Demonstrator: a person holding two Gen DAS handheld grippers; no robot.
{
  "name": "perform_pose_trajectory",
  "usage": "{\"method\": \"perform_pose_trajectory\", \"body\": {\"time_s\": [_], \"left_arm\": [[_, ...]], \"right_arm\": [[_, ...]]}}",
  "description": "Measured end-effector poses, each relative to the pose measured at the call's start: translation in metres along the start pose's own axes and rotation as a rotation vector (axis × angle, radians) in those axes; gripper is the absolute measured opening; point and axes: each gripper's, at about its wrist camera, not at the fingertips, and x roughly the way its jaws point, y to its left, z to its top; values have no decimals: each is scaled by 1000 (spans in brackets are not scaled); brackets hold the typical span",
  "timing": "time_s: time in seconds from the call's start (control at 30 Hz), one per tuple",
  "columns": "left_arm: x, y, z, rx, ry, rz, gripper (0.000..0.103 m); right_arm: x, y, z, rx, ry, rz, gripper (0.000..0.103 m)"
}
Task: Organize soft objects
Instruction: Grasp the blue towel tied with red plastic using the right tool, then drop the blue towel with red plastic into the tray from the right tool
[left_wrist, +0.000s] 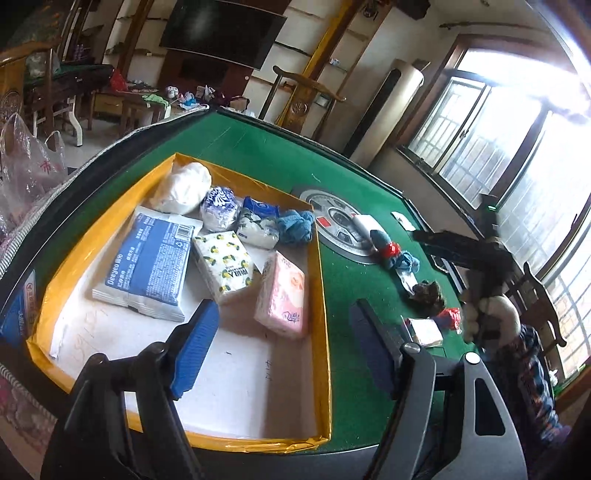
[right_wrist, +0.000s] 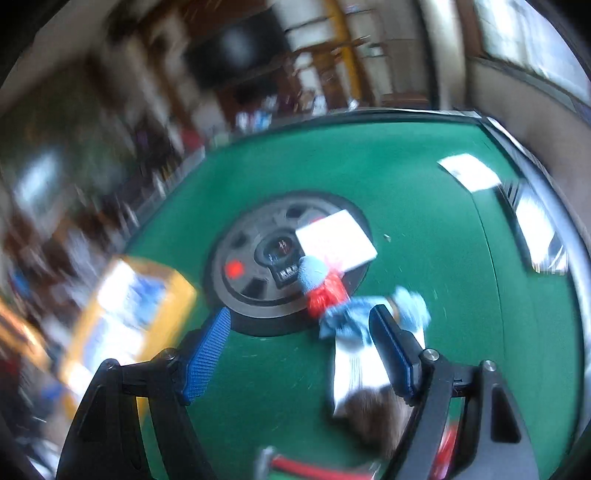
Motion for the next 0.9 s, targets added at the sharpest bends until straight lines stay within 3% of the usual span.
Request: {"method": "perform_pose_trajectory", "body": {"time_s": [0.2, 0.23, 0.27, 0.33, 0.5, 0.57, 0.73, 0.9], "left_arm": [[1, 24, 0, -34, 8, 9, 74], [1, 30, -1, -43, 9, 15, 74], [0, 34, -1, -51, 9, 18, 74], [-1, 42, -2, -71, 5, 23, 74], [-1, 54, -5, -109, 5, 25, 74], [3, 55, -7, -116, 14, 28, 74], [5, 48, -14, -126, 16, 26, 74], [-2, 37, -17, -100, 15, 19, 74]], "right_arm": [[76, 25, 18, -149, 147, -219, 69], [83, 28, 16, -165, 162, -244, 54], [91, 28, 14, -174, 189, -259, 30], [92, 26, 13, -169, 182, -272, 28], [45, 36, 13, -143, 63, -209, 28], [16, 46, 12, -123, 18, -118, 28], [-16, 93, -6, -139, 40, 146, 29], [-1, 155, -38, -220, 112, 268, 29]]}}
